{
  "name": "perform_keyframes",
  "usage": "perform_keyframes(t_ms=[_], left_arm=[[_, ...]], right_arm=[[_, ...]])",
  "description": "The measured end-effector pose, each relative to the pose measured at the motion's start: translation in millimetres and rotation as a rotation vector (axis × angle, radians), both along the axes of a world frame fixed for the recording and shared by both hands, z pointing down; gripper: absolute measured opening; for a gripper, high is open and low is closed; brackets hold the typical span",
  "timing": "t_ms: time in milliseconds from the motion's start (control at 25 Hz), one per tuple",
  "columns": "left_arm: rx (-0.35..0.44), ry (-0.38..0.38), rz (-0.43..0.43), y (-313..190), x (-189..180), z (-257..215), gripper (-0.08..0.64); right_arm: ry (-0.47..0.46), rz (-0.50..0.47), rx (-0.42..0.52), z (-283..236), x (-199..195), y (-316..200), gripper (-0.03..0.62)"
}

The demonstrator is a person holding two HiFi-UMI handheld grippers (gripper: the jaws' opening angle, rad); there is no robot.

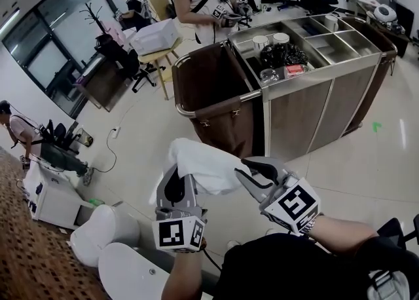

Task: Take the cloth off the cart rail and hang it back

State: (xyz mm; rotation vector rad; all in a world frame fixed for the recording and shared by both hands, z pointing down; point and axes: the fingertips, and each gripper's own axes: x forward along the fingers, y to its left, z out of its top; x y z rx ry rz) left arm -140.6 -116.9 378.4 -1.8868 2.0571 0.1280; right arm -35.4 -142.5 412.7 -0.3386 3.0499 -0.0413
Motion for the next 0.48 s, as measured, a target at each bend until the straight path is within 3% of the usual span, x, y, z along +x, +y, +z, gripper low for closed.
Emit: perform_keyframes(t_ms=[160, 320, 480], left_arm=[[-0.021, 0.028, 0.034, 1.7, 1.6, 4.7, 0.017], [-0.035, 0.039, 0.064, 7.0, -2.0, 6.0, 0.017], [-0.044, 0.042, 0.098, 10.8, -5.2, 9.8, 0.017]], right_arm=[[-0.021, 0.017, 0.111, -10.3, -0.7, -0.5, 0.089], [-0.011, 0.052, 0.018, -22.8, -5.5, 14.7, 0.089], [-0.010, 0.084, 0.023, -26.3, -12.2, 22.2, 0.089]])
